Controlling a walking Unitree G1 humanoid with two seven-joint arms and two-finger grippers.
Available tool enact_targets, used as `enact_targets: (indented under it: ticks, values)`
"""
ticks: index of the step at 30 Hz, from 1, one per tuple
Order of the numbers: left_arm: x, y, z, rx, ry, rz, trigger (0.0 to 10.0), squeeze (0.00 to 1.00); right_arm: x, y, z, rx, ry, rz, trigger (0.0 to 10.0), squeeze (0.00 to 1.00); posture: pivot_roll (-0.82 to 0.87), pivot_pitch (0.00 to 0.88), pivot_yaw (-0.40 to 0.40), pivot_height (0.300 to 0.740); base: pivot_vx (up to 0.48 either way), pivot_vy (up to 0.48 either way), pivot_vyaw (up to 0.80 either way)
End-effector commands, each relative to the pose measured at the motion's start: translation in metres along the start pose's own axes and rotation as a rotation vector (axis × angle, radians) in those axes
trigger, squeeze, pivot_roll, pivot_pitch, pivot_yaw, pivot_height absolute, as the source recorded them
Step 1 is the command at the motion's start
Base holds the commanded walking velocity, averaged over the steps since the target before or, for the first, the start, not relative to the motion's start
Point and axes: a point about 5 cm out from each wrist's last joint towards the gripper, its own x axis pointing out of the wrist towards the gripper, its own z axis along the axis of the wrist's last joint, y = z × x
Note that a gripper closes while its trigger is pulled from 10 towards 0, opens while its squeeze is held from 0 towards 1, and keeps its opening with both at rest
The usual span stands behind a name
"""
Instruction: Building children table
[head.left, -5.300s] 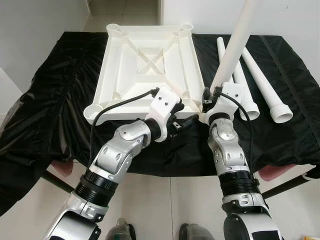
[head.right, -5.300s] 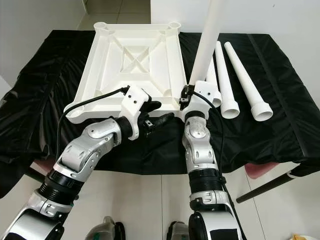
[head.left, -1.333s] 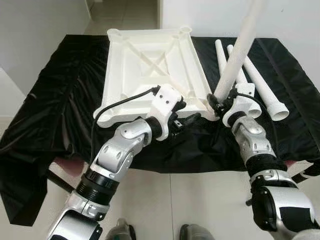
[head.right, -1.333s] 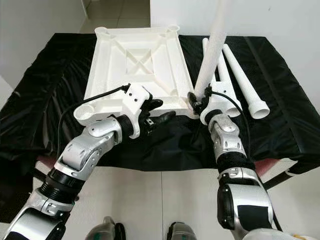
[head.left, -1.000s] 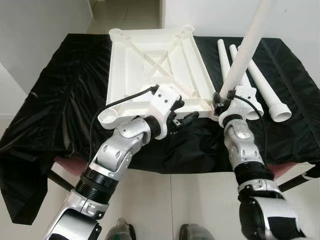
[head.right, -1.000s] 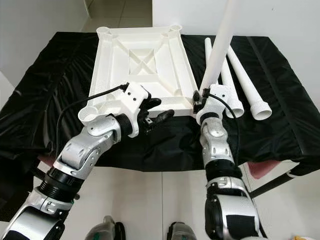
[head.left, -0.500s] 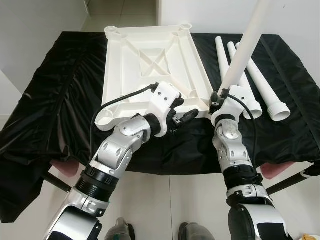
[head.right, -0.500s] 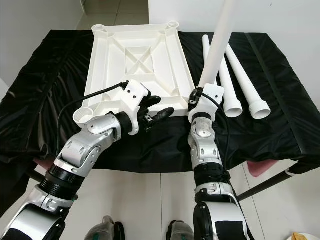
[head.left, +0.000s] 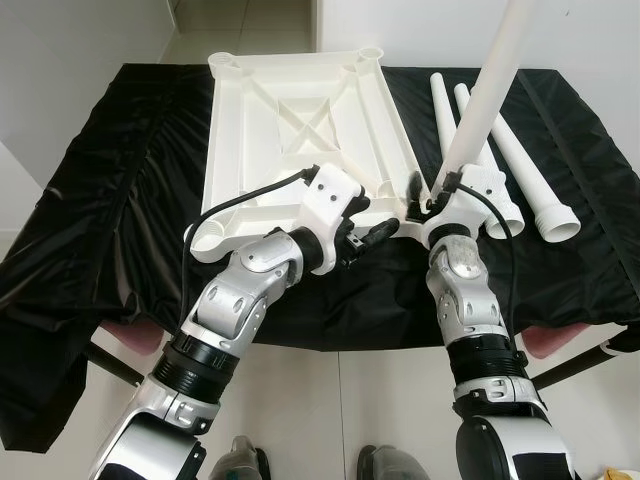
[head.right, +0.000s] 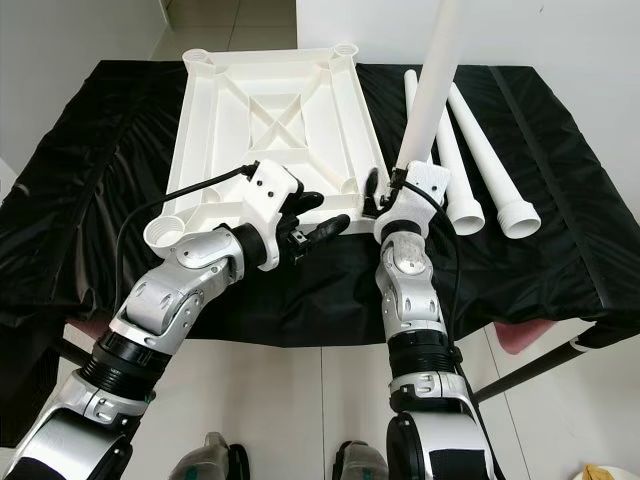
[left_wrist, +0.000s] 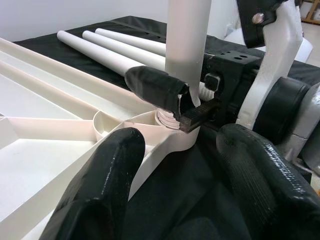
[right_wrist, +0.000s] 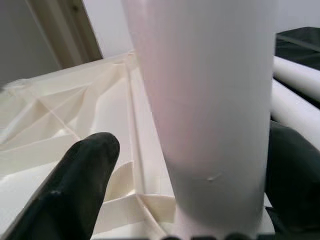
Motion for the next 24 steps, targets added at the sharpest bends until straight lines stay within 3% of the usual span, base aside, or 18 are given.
enact_targets:
  ticks: [1,3,4,6,7,17,24]
  values:
    - [0.000,-0.002,0.001,0.009,-0.003,-0.038,10.0,0.00,-0.002,0.005,0.001,0.011,-0.014,0.036,10.0,1.00,-0.04,0.060,0.030,0.740,0.000,0.000,0.00]
    - [0.000,-0.004,0.000,0.005,-0.002,-0.038,10.0,0.00,0.000,-0.004,0.003,0.018,-0.011,0.122,10.0,1.00,-0.04,0.060,0.027,0.740,0.000,0.000,0.00]
    - [-0.001,-0.004,-0.001,0.003,-0.002,-0.038,10.0,0.00,0.002,-0.010,0.003,0.013,-0.002,0.154,10.0,0.95,-0.04,0.060,0.027,0.740,0.000,0.000,0.00]
    - [-0.001,-0.004,-0.001,0.003,-0.002,-0.038,10.0,0.00,0.002,-0.010,0.003,0.013,-0.002,0.154,10.0,0.95,-0.04,0.060,0.027,0.740,0.000,0.000,0.00]
    - [-0.001,-0.004,-0.001,0.003,-0.001,-0.038,10.0,0.00,0.003,-0.015,0.003,-0.007,0.009,0.186,10.0,0.00,-0.04,0.061,0.026,0.740,0.000,0.000,0.00]
    - [-0.001,-0.005,-0.002,0.002,0.004,-0.046,10.0,0.00,0.008,-0.050,-0.001,-0.146,0.091,0.480,10.0,0.00,-0.04,0.052,0.035,0.740,0.000,0.000,0.00]
    - [-0.002,-0.005,-0.003,0.002,0.006,-0.046,10.0,0.00,0.013,-0.059,0.002,-0.149,0.106,0.552,10.0,0.00,-0.03,0.046,0.036,0.740,0.000,0.000,0.00]
